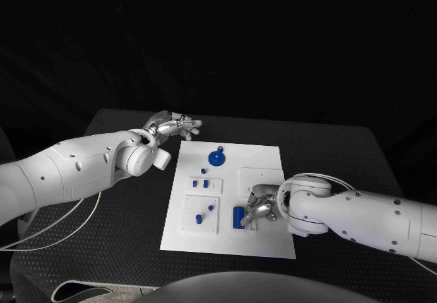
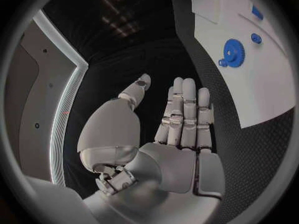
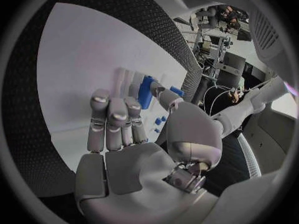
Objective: Assemble the parts on the task board
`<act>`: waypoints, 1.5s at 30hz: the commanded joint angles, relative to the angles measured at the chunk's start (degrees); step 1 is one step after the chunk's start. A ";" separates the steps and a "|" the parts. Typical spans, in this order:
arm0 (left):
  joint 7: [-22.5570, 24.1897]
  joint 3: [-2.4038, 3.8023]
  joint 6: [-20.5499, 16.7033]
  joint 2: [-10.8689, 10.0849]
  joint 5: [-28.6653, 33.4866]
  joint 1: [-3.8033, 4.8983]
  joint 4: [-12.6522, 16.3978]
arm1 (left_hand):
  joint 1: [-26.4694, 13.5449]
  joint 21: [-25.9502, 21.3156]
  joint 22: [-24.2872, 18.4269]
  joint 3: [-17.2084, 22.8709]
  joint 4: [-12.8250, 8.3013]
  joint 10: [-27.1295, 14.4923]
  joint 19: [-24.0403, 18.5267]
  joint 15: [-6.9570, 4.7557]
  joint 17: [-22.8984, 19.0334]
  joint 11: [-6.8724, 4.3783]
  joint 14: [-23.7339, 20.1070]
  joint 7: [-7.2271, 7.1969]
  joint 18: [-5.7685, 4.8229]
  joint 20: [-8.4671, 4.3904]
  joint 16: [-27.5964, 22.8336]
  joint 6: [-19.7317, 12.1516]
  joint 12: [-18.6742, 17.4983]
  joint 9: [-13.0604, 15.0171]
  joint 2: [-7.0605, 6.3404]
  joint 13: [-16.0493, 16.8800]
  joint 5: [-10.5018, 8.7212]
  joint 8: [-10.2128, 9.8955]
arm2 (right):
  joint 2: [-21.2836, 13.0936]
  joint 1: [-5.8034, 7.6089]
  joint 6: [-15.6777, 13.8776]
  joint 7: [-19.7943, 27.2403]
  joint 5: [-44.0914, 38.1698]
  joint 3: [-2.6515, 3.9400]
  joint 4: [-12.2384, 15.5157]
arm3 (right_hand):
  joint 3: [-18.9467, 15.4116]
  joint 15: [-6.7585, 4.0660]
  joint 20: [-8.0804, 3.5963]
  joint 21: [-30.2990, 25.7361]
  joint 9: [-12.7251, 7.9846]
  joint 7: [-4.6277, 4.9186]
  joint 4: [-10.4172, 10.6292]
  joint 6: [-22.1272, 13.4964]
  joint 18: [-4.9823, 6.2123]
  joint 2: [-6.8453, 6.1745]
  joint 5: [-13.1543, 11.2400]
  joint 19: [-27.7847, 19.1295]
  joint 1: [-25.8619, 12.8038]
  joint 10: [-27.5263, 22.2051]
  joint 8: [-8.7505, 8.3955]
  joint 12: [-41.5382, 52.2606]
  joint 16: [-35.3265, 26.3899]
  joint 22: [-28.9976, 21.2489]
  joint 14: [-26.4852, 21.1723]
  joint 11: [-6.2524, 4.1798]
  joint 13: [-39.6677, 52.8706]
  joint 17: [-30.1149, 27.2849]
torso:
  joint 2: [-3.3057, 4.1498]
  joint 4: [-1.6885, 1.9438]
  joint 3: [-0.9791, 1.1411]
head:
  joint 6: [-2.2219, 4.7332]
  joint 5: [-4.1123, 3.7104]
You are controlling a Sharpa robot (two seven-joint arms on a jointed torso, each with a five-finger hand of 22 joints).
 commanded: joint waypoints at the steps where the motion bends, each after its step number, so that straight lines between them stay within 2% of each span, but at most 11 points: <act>1: 0.32 0.03 0.34 0.04 0.26 0.14 0.17 | -0.20 -0.36 -0.08 -0.10 0.15 -0.34 -0.35 0.10 0.06 0.00 -0.16 -0.07 -0.72 -3.11 -0.30 -0.44 -0.19 -0.09 0.27 -0.07 0.14 -0.21 | -0.43 -0.13 0.63 -0.04 -0.18 -0.10 -0.03 | -0.05 -0.29 0.08 -0.12 -0.12 0.04 -0.39 0.37 2.27 -0.88 1.43 0.35 -0.66 0.58 -0.47 -0.24 -0.27 0.38 0.29 -0.02 0.15 0.10 | -0.01 -0.01 -0.02 | 0.03 -0.06; 7: 0.34 0.03 0.28 -0.01 0.26 0.14 0.01 | -0.19 -0.36 -0.08 -0.09 0.15 -0.34 -0.34 0.10 0.07 -0.01 -0.15 -0.08 -0.72 -3.11 -0.31 -0.44 -0.18 -0.09 0.27 -0.07 0.14 -0.20 | -2.69 0.05 -2.52 1.85 4.02 -0.07 1.46 | -1.08 -0.29 0.11 -0.16 -0.23 0.16 -0.29 0.06 2.27 -3.42 1.86 0.40 -1.86 0.08 -0.85 -0.90 -0.40 0.38 0.29 0.05 -0.19 0.12 | -0.02 -0.04 0.01 | 0.21 -0.14; 10: 0.41 0.03 0.20 0.00 0.26 0.14 -0.15 | -0.19 -0.36 -0.08 -0.10 0.15 -0.34 -0.35 0.10 0.07 -0.01 -0.15 -0.08 -0.72 -3.11 -0.31 -0.43 -0.18 -0.09 0.25 -0.07 0.13 -0.20 | -3.97 1.11 -4.28 3.41 6.50 0.14 2.21 | -1.90 0.34 0.00 -0.31 -0.52 1.06 -0.26 -2.73 2.27 -4.68 2.74 0.44 -1.94 -0.39 -2.28 -0.90 -0.52 0.29 0.27 0.88 0.08 0.18 | -0.04 -0.08 0.04 | 0.41 -0.21; 17: 0.51 0.03 0.17 0.30 0.26 0.14 -0.34 | -0.21 -0.36 -0.08 -0.12 0.16 -0.34 -0.35 0.10 0.08 -0.01 -0.15 -0.08 -0.73 -3.11 -0.31 -0.43 -0.18 -0.09 0.22 -0.07 0.12 -0.20 | -7.55 3.49 -4.12 4.13 7.39 1.41 2.56 | -4.16 0.80 0.00 -0.38 -0.14 1.51 -0.23 -3.87 2.27 -4.77 4.08 0.38 -2.99 -0.34 -2.60 -0.49 -0.51 0.32 0.26 1.33 0.59 0.38 | -0.07 -0.07 0.08 | 0.94 -0.52; 22: 0.58 0.03 0.18 0.52 0.29 0.14 -0.39 | -0.24 -0.36 -0.07 -0.13 0.19 -0.33 -0.34 0.10 0.09 -0.01 -0.15 -0.08 -0.73 -3.11 -0.32 -0.42 -0.18 -0.09 0.23 -0.07 0.11 -0.19 | -10.30 5.10 -3.00 3.72 8.15 1.84 -0.78 | -4.57 0.79 -0.16 -0.36 0.18 1.48 -0.63 -3.83 2.27 -3.85 3.73 0.42 -2.33 0.08 -2.45 -0.05 -0.47 0.34 0.31 1.31 0.99 0.49 | -0.08 -0.11 0.05 | 1.61 -1.05; 29: 0.67 0.02 0.10 0.70 0.31 0.14 -0.40 | -0.25 -0.36 -0.07 -0.14 0.20 -0.31 -0.34 0.10 0.10 -0.02 -0.14 -0.09 -0.73 -3.11 -0.33 -0.40 -0.17 -0.09 0.23 -0.06 0.09 -0.18 | -13.47 5.86 -1.81 2.96 6.87 1.84 -3.59 | -4.79 0.77 -0.25 -0.33 0.44 1.44 -1.14 -3.71 2.27 -3.38 3.14 0.45 -1.61 0.48 -2.32 0.33 -0.41 0.39 0.38 1.28 1.33 0.61 | -0.04 -0.11 0.12 | 2.17 -2.02; 36: 0.71 0.02 0.15 0.69 0.31 0.13 -0.27 | -0.28 -0.36 -0.07 -0.16 0.22 -0.29 -0.34 0.10 0.11 -0.03 -0.14 -0.10 -0.73 -3.11 -0.33 -0.38 -0.16 -0.09 0.24 -0.06 0.08 -0.16 | -15.55 5.85 -0.20 1.10 3.28 1.77 -4.13 | -4.75 0.76 -0.28 -0.34 0.59 1.39 -1.31 -3.55 2.27 -2.85 2.99 0.44 -1.23 0.55 -2.22 0.36 -0.40 0.41 0.40 1.25 1.39 0.67 | -0.21 -0.36 0.25 | 2.10 -3.34; 39: 0.72 0.02 0.26 0.80 0.31 0.13 -0.20 | -0.29 -0.36 -0.07 -0.16 0.23 -0.29 -0.34 0.10 0.11 -0.03 -0.14 -0.10 -0.73 -3.12 -0.33 -0.37 -0.16 -0.09 0.24 -0.06 0.07 -0.16 | -16.67 5.84 0.72 0.40 1.09 1.58 -4.38 | -4.40 0.77 -0.26 -0.37 0.71 1.37 -1.59 -3.42 2.27 -2.48 2.39 0.38 -0.54 0.56 -2.17 0.28 -0.44 0.43 0.41 1.23 1.36 0.70 | -0.32 -0.56 0.40 | 1.96 -4.21; 41: 0.71 0.02 0.33 0.88 0.31 0.13 -0.18 | -0.29 -0.36 -0.07 -0.16 0.23 -0.28 -0.34 0.10 0.11 -0.03 -0.14 -0.10 -0.73 -3.12 -0.33 -0.37 -0.15 -0.09 0.25 -0.06 0.07 -0.16 | -17.49 5.84 2.09 -0.25 0.42 1.43 -4.40 | -1.78 0.79 -0.14 -0.50 0.83 1.34 0.03 -3.18 2.27 -4.00 -0.59 0.55 0.54 0.74 -2.18 0.11 -0.58 0.34 0.53 1.20 1.27 0.69 | -0.40 -0.70 0.50 | 1.97 -4.44; 42: 0.72 0.02 0.31 0.90 0.31 0.12 -0.19 | -0.29 -0.36 -0.07 -0.16 0.24 -0.28 -0.34 0.10 0.11 -0.03 -0.14 -0.10 -0.73 -3.12 -0.34 -0.37 -0.15 -0.09 0.25 -0.06 0.07 -0.16 | -18.31 5.84 3.36 -1.01 -0.16 1.24 -4.24 | -0.46 0.79 -0.07 -0.48 0.91 1.33 0.84 -3.10 2.27 -4.68 -0.82 0.67 1.11 0.91 -2.20 0.16 -0.61 0.37 0.61 1.21 1.35 0.72 | -0.44 -0.78 0.54 | 1.76 -4.63; 45: 0.66 0.01 0.38 0.93 0.31 0.12 -0.24 | -0.29 -0.36 -0.07 -0.17 0.24 -0.28 -0.34 0.10 0.12 -0.03 -0.14 -0.11 -0.73 -3.12 -0.34 -0.36 -0.15 -0.09 0.25 -0.05 0.07 -0.15 | -19.46 5.83 5.37 -2.03 -2.37 0.55 -4.05 | -0.19 0.78 -0.05 -0.45 0.96 1.33 0.97 -3.02 2.27 -4.76 -0.88 0.68 1.29 0.83 -2.16 0.03 -0.61 0.39 0.61 1.21 1.25 0.74 | -0.51 -1.03 0.64 | 1.54 -5.17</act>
